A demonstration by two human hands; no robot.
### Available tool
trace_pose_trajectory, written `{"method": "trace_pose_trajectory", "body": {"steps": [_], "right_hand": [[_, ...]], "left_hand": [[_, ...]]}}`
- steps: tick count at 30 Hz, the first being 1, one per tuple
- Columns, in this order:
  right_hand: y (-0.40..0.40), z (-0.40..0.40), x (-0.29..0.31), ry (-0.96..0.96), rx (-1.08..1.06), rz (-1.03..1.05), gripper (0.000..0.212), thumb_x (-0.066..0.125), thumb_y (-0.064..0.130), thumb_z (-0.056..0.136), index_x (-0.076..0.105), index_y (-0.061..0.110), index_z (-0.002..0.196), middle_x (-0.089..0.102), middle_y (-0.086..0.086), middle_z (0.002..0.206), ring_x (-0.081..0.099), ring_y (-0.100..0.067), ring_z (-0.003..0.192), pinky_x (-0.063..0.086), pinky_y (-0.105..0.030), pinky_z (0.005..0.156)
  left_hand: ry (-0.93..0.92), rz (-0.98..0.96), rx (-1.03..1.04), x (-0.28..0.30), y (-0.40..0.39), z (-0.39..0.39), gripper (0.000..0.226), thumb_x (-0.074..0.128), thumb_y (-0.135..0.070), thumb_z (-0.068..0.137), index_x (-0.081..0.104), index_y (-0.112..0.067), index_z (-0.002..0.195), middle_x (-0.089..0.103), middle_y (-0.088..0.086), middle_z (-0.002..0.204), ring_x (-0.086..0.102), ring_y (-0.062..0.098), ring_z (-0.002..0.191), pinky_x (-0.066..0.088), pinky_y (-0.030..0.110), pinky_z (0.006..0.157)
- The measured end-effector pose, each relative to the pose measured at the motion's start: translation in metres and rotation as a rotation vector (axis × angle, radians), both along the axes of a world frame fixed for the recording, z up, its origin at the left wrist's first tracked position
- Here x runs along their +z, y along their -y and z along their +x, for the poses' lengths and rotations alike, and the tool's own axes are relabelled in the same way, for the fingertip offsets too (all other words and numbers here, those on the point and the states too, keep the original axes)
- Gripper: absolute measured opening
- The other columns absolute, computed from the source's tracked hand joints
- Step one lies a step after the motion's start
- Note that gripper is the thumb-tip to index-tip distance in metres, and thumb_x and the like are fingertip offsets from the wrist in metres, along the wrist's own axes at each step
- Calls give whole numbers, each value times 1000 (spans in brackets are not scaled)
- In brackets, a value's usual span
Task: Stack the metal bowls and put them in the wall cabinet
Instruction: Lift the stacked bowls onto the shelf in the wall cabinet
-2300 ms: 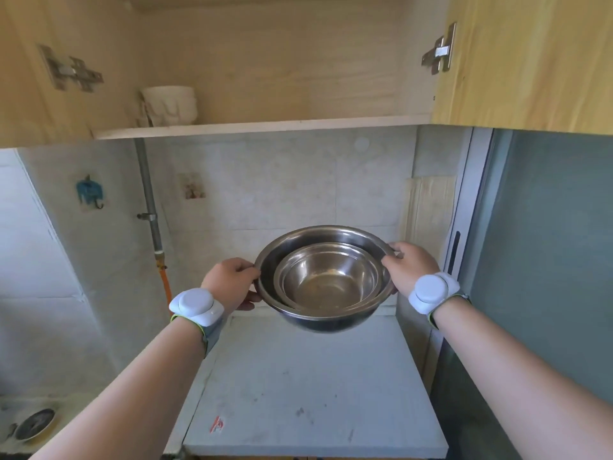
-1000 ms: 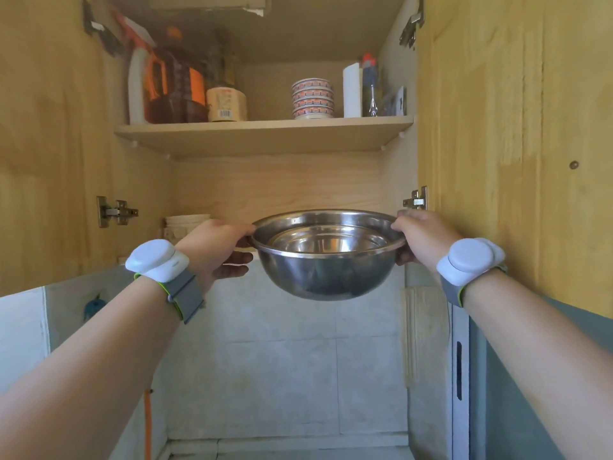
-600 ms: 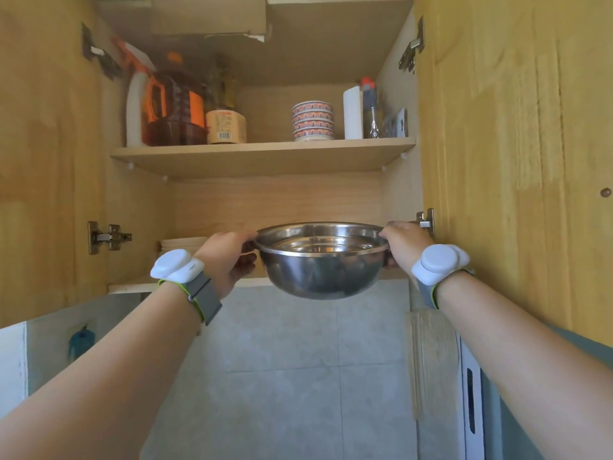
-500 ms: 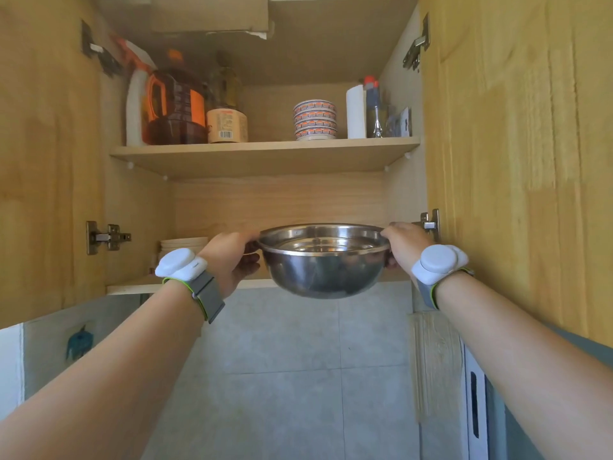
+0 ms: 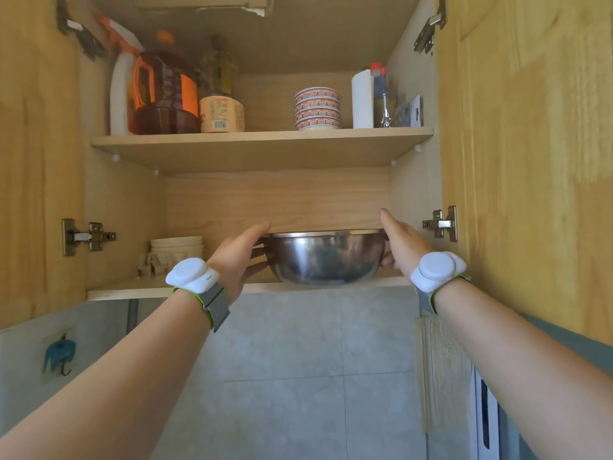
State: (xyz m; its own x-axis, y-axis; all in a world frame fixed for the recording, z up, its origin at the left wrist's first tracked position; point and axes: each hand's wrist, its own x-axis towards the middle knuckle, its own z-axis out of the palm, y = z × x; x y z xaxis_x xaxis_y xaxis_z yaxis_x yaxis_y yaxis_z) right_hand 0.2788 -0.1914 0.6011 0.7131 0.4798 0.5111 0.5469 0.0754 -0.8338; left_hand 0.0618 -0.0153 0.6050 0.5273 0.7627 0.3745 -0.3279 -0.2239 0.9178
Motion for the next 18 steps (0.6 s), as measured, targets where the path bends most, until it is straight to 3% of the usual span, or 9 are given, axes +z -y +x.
{"method": "trace_pose_trajectory", "body": {"steps": [1,3,6,9,11,14,18], "right_hand": [[-5,4,-2,14,6,-24,66,36,74,90,62,21,118,71,-9,99,68,-24,71,55,-38,76],[-15,9,-5,16,-4,-87,96,35,83,80,40,20,153,69,-6,90,70,-20,71,51,-32,68],[-28,14,-6,-6,24,-115,117,35,90,65,19,28,163,62,1,81,75,-26,77,60,-45,85],[-38,22,-5,5,19,-157,117,31,93,63,17,32,162,65,-2,76,76,-29,75,62,-47,87],[-42,25,-5,27,-4,-193,111,27,92,67,18,33,161,73,-9,89,75,-27,70,63,-42,80],[-50,29,-3,0,16,-212,96,29,84,85,11,32,164,52,4,120,69,-22,69,60,-31,65],[-60,38,1,-6,18,-263,88,27,78,93,5,31,164,46,3,130,62,-18,65,53,-20,49]], "left_hand": [[-49,44,7,-2,-4,2,36,68,-41,97,68,-17,124,70,4,124,65,20,117,51,47,108],[-153,127,61,-4,-11,7,72,69,-51,93,48,-17,153,60,2,146,57,21,133,48,48,111],[-256,174,119,0,-22,13,90,68,-59,91,32,-18,163,54,2,151,54,25,135,49,46,110],[-329,184,117,5,-30,18,90,65,-61,92,30,-21,163,54,1,145,57,25,129,50,44,106],[-350,188,116,5,-33,21,88,64,-63,92,29,-25,163,53,-2,139,61,24,121,52,41,99],[-353,194,113,4,-39,28,87,63,-63,92,26,-30,164,48,-1,150,66,24,115,55,42,100],[-397,217,142,6,-50,36,87,61,-66,91,26,-34,164,41,1,162,73,24,106,59,41,99]]}}
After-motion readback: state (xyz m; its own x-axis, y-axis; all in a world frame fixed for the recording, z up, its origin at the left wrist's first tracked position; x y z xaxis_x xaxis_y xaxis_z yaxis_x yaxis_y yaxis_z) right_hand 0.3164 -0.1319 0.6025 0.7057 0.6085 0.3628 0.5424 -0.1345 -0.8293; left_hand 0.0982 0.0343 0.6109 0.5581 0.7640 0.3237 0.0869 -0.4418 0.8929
